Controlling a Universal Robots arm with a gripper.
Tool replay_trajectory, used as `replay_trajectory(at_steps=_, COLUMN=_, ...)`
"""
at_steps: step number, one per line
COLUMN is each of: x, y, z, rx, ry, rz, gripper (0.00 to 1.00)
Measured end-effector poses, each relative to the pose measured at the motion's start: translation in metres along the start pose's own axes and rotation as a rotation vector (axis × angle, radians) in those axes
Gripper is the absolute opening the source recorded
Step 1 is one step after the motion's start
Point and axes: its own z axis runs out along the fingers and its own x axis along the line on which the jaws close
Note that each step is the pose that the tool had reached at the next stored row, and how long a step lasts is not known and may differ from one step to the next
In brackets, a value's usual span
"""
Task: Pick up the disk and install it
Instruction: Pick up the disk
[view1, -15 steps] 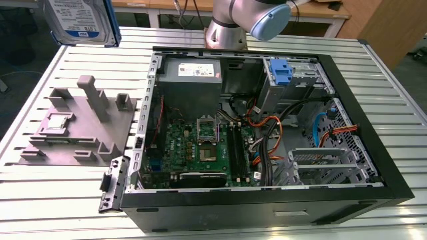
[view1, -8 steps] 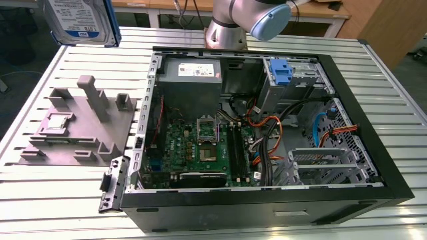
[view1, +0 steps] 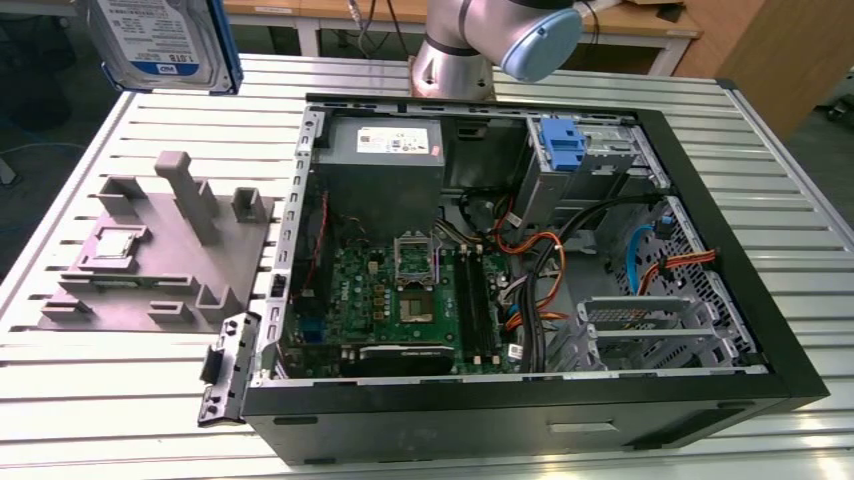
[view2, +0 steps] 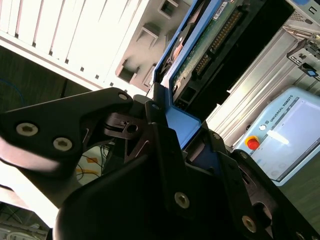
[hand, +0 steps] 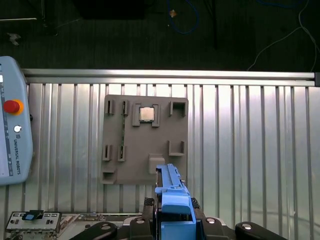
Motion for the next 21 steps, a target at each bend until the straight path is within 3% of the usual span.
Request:
replay_trajectory(at_steps=5, x=0.0011, y=0.0000, z=0.0000, rx=0.0000, ry=0.0000, rz=0.000, gripper=0.37)
replay_trajectory(at_steps=11, x=0.0092, y=-0.0013, z=-0.0001, rx=0.0001, ry=0.0000, rz=0.000, gripper=0.37)
replay_trajectory(at_steps=14, x=0.0109, y=-0.0064, z=-0.0002, rx=0.0000, ry=0.0000, rz=0.000, gripper=0.37)
replay_trajectory(at_steps=18, x=0.0116, y=-0.0196, z=-0.0004, rx=0.0000, ry=0.0000, rz=0.000, gripper=0.37)
replay_trajectory(at_steps=21, x=0.0117, y=-0.0213, z=-0.0002, rx=0.0001, ry=0.0000, rz=0.000, gripper=0.37)
